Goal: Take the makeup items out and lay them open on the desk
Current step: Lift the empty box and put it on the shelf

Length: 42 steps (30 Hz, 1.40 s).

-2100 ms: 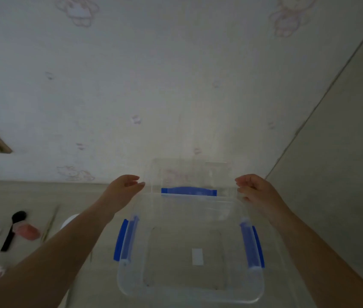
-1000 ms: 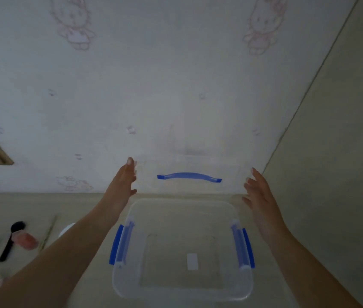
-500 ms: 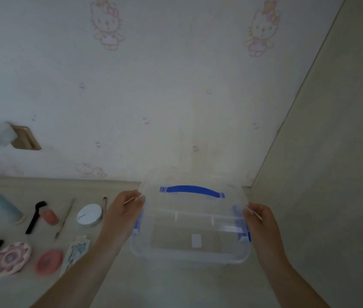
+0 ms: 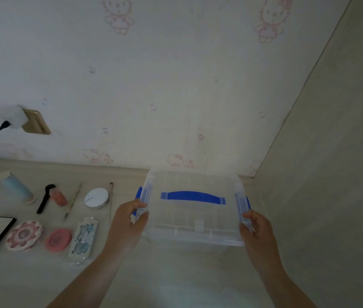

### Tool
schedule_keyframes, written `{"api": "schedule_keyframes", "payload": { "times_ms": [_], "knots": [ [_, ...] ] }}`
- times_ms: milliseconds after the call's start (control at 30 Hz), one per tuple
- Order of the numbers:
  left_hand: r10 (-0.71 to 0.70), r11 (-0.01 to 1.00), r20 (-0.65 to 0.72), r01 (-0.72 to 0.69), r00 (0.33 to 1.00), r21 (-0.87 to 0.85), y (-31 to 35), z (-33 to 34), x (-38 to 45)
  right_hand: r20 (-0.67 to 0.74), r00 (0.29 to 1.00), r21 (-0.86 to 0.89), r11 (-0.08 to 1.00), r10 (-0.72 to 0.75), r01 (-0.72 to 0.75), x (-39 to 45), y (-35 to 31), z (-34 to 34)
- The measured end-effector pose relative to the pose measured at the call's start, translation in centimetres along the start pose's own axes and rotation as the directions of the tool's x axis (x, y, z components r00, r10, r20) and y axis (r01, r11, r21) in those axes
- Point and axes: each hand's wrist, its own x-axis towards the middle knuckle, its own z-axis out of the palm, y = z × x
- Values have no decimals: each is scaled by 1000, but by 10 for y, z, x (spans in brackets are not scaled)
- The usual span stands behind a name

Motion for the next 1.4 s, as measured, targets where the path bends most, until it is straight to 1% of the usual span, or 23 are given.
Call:
{"api": "schedule_keyframes", "payload": {
  "times_ms": [167,333,433,500,533,567,633,667,700,733,800,867,933,967,1033,1133,1233,1400],
  "knots": [
    [-20,1000,10,20,1000,-17,-2,1,4,-10,1000,-75,997,-20,19,3,4,-1],
    [-50,999,-3,50,999,-3,0,1,10,-45,997,-75,995,58,-61,9,7,-1],
    [-135,991,2,135,991,-20,3,2,13,-55,993,-58,993,100,-103,11,8,-1],
    [-187,982,-15,186,982,-37,6,3,14,-94,989,-41,992,114,-118,14,5,-2],
    [-241,968,-9,240,970,-69,7,3,16,-109,983,-15,989,144,-147,17,4,-2],
    [-323,938,22,323,946,-126,7,4,19,-103,976,13,981,194,-194,21,4,-3],
    [-467,826,144,488,873,-283,4,5,25,-33,944,82,943,327,-324,28,4,-4],
    [-498,768,220,544,839,-338,2,5,28,24,916,124,908,401,-401,30,4,-4],
    [-495,725,294,575,818,-380,1,5,29,81,890,151,878,448,-455,31,7,-4],
    [-477,703,337,583,811,-407,0,6,28,115,878,156,864,464,-478,32,8,-4],
    [-430,728,331,540,840,-423,-2,8,27,89,907,100,903,411,-419,31,8,-4],
    [-398,781,242,465,885,-416,-2,10,26,24,940,51,938,341,-342,30,7,-5],
    [-383,832,136,405,914,-380,-2,12,26,-4,958,48,957,287,-286,29,5,-5],
    [-374,850,103,385,922,-359,-2,11,26,-16,964,51,963,267,-266,29,5,-5],
    [-351,873,82,357,933,-332,-3,11,26,-27,967,39,966,255,-254,29,5,-5],
    [-312,896,80,321,947,-307,0,11,25,-8,971,-7,971,240,-240,28,3,-4],
    [-283,913,41,282,958,-296,4,14,23,32,968,-55,967,249,-247,30,3,-3],
    [-244,960,-9,240,970,-145,4,14,24,62,979,-167,969,193,-180,31,1,-5]
  ]
}}
